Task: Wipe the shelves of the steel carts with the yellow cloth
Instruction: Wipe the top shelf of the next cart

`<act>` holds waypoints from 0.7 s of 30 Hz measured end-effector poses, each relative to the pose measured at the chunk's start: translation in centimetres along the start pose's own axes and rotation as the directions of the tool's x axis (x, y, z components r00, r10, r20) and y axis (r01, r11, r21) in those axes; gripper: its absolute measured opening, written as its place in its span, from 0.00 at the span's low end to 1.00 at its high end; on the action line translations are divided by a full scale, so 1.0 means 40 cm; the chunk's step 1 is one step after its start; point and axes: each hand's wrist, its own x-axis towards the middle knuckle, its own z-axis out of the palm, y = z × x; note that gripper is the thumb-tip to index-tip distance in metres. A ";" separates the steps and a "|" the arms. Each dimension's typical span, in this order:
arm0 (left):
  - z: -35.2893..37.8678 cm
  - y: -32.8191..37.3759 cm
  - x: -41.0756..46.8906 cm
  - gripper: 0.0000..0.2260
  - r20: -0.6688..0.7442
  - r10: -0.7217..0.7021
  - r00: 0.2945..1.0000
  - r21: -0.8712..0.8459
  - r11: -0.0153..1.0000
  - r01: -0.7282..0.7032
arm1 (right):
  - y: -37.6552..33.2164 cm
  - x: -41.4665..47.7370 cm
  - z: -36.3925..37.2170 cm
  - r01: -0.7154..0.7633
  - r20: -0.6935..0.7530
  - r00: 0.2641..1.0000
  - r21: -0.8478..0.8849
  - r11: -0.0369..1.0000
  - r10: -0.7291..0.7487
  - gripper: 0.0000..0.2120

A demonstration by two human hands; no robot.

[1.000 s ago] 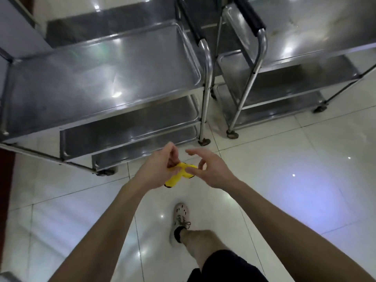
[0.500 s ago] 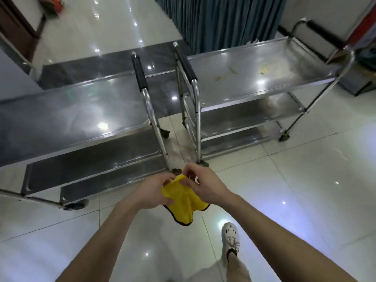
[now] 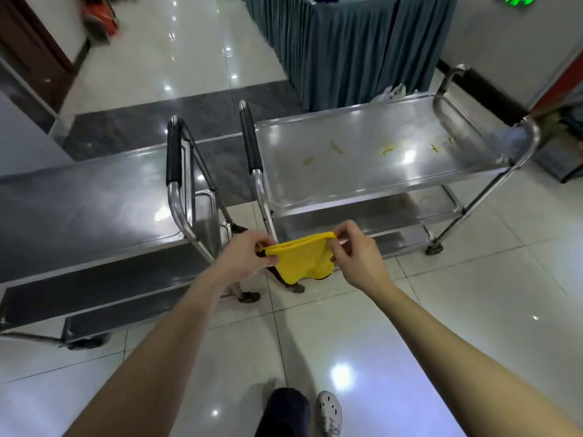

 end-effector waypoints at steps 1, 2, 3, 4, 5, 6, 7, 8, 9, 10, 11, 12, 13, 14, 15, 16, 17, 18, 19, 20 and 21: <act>-0.003 0.005 0.028 0.13 -0.003 -0.006 1.000 -0.040 0.999 0.006 | 0.011 0.026 -0.005 -0.015 -0.001 1.000 0.020 1.000 0.015 0.04; -0.004 0.008 0.056 0.16 -0.006 -0.017 1.000 -0.080 0.997 0.016 | 0.024 0.053 -0.006 -0.032 0.001 0.999 0.029 0.999 0.032 0.04; -0.004 0.007 0.086 0.18 -0.006 -0.030 1.000 -0.105 0.994 0.029 | 0.038 0.082 -0.006 -0.052 0.003 0.999 0.032 0.998 0.051 0.05; -0.004 0.003 0.116 0.19 -0.003 -0.041 0.999 -0.110 0.993 0.041 | 0.052 0.112 -0.004 -0.075 0.006 0.997 0.032 0.997 0.075 0.05; -0.004 -0.002 0.148 0.19 0.006 -0.050 0.999 -0.100 0.994 0.050 | 0.067 0.142 0.000 -0.098 0.010 0.995 0.030 0.995 0.097 0.05; -0.004 -0.006 0.181 0.19 0.020 -0.055 0.998 -0.088 0.994 0.057 | 0.082 0.174 0.004 -0.117 0.010 0.993 0.024 0.993 0.116 0.05; -0.006 -0.009 0.217 0.19 0.037 -0.057 0.998 -0.083 0.995 0.060 | 0.096 0.207 0.007 -0.132 0.009 0.991 0.014 0.991 0.132 0.04; -0.010 -0.013 0.256 0.20 0.054 -0.057 0.997 -0.084 0.995 0.062 | 0.106 0.242 0.011 -0.148 0.009 0.989 0.004 0.989 0.148 0.04; -0.017 -0.017 0.295 0.20 0.069 -0.054 0.996 -0.084 0.995 0.060 | 0.115 0.281 0.015 -0.162 0.014 0.987 -0.006 0.987 0.162 0.04; -0.027 -0.017 0.336 0.21 0.079 -0.046 0.996 -0.082 0.995 0.052 | 0.120 0.324 0.018 -0.175 0.016 0.984 -0.018 0.984 0.175 0.05; -0.038 -0.017 0.378 0.21 0.077 -0.035 0.996 -0.081 0.996 0.041 | 0.125 0.374 0.022 -0.186 0.012 0.982 -0.037 0.982 0.187 0.05; -0.050 -0.014 0.422 0.21 0.062 -0.027 0.998 -0.081 0.996 0.032 | 0.126 0.431 0.025 -0.200 0.005 0.980 -0.053 0.978 0.201 0.05; -0.067 -0.010 0.469 0.21 0.033 -0.025 0.999 -0.080 0.996 0.027 | 0.128 0.493 0.028 -0.218 -0.008 0.976 -0.059 0.974 0.218 0.05; -0.087 -0.008 0.527 0.21 -0.003 -0.028 1.000 -0.071 0.997 0.028 | 0.133 0.568 0.037 -0.240 -0.025 0.971 -0.052 0.969 0.239 0.05; -0.103 -0.004 0.569 0.21 -0.044 -0.020 0.999 -0.055 0.998 0.018 | 0.133 0.624 0.044 -0.262 -0.041 0.965 -0.033 0.965 0.261 0.07; -0.116 0.002 0.599 0.21 -0.088 0.004 0.996 -0.032 0.999 -0.006 | 0.134 0.668 0.049 -0.267 -0.047 0.963 -0.034 0.963 0.265 0.12; -0.130 0.002 0.638 0.20 -0.144 0.035 0.989 0.008 0.999 -0.034 | 0.143 0.713 0.062 -0.258 -0.022 0.966 -0.075 0.963 0.257 0.18; -0.142 -0.001 0.674 0.19 -0.212 0.082 0.974 0.080 0.995 -0.066 | 0.157 0.748 0.084 -0.235 0.033 0.970 -0.151 0.960 0.243 0.23; -0.150 -0.006 0.702 0.18 -0.279 0.138 0.950 0.177 0.980 -0.090 | 0.174 0.764 0.112 -0.201 0.099 0.969 -0.231 0.952 0.228 0.28; -0.154 -0.016 0.725 0.17 -0.331 0.176 0.927 0.261 0.961 -0.089 | 0.194 0.762 0.145 -0.163 0.162 0.962 -0.298 0.941 0.218 0.30; -0.157 -0.028 0.743 0.16 -0.370 0.181 0.911 0.303 0.951 -0.066 | 0.216 0.748 0.177 -0.113 0.218 0.954 -0.380 0.918 0.207 0.32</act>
